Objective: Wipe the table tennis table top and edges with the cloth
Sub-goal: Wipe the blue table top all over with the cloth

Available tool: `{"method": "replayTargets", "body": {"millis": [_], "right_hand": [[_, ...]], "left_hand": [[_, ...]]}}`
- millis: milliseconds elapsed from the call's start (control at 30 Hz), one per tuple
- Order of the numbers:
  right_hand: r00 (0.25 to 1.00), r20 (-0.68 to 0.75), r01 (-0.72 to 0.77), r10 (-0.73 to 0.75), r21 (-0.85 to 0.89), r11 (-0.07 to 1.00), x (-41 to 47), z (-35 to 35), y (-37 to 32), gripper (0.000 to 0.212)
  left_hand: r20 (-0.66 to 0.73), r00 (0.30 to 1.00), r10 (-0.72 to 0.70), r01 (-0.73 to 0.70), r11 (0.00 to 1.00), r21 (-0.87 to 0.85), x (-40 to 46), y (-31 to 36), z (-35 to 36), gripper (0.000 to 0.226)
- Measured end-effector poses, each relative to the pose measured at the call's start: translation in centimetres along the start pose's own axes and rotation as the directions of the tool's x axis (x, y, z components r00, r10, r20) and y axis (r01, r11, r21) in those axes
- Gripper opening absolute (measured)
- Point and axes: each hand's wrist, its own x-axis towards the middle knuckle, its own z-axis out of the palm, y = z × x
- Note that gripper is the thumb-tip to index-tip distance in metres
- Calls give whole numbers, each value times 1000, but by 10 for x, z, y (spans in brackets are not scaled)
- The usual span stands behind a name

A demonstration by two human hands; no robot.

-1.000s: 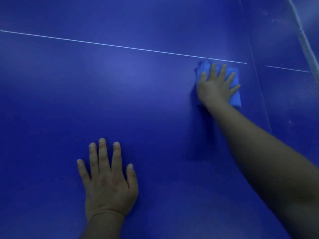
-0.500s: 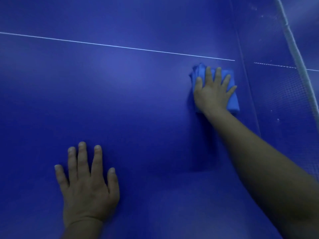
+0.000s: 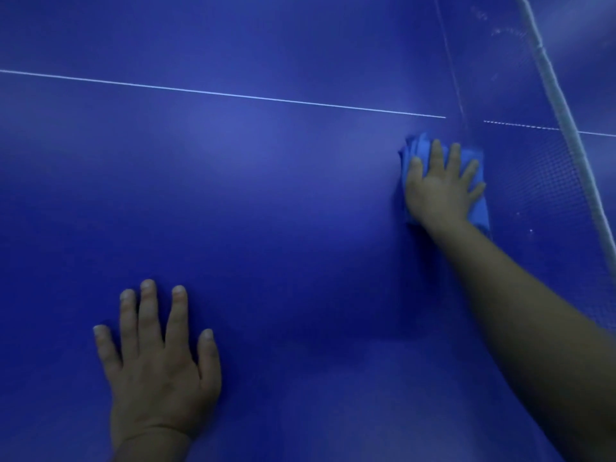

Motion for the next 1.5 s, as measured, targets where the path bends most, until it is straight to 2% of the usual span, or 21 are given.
{"method": "replayTargets", "body": {"millis": [100,233,300,400,533,700,767,867,1033,1133,1200,1267,1300,1333,1400,1433,1467,1500], "right_hand": [[997,24,69,-68,-51,996,-9,4,-10,65],[958,58,283,-279,-76,956,43,1,-60,62],[951,88,303,-296,-74,950,66,-3,-70,62],[970,72,235,-230,-60,970,66,-6,-45,62],[986,29,163,-162,-36,986,-9,-6,32,62],[969,82,239,-232,-87,967,-177,-3,124,68],[958,126,272,-259,-98,957,-191,-1,131,69],[936,87,347,-340,-98,933,-134,-3,96,69],[919,47,394,-391,-124,911,5,-6,24,61],[876,87,483,-475,-155,862,12,-8,22,64],[783,114,621,-611,-182,762,-29,-5,45,68],[603,166,798,-781,-163,581,-101,-3,90,64],[466,209,885,-860,-131,448,-144,-3,118,61],[291,263,957,-920,-87,277,-186,-6,145,58],[-57,377,998,-924,14,-56,-237,-14,183,55],[-181,403,983,-897,56,-173,-239,-18,189,55],[-259,410,965,-875,83,-247,-226,-19,184,55],[-280,409,959,-869,76,-273,-205,-18,173,54]], "left_hand": [[-5,1000,6,-6,1000,-6,0,1,-1,73],[-3,1000,3,-3,1000,11,-1,0,-1,73],[2,1000,7,-7,1000,15,-1,1,-1,73],[15,1000,5,-5,1000,14,0,1,-3,73],[49,999,-9,8,1000,15,0,3,-6,75],[67,998,-8,6,1000,27,1,4,-9,72],[73,997,-4,1,999,32,1,4,-10,72],[76,997,0,-2,1000,29,1,4,-11,72],[56,998,0,-1,1000,8,0,5,-9,73],[44,999,6,-6,1000,-6,0,4,-8,72],[38,999,7,-6,1000,-16,-1,3,-8,72],[42,999,4,-4,1000,-12,-1,3,-7,72],[45,999,4,-3,1000,-12,-1,3,-7,73],[46,999,5,-4,1000,-14,-1,3,-7,73],[45,999,9,-8,1000,-22,-1,2,-7,73],[45,999,8,-7,1000,-26,-2,2,-8,73],[45,999,5,-3,1000,-29,-2,2,-8,73],[46,999,2,-1,1000,-30,-2,2,-8,73]]}}
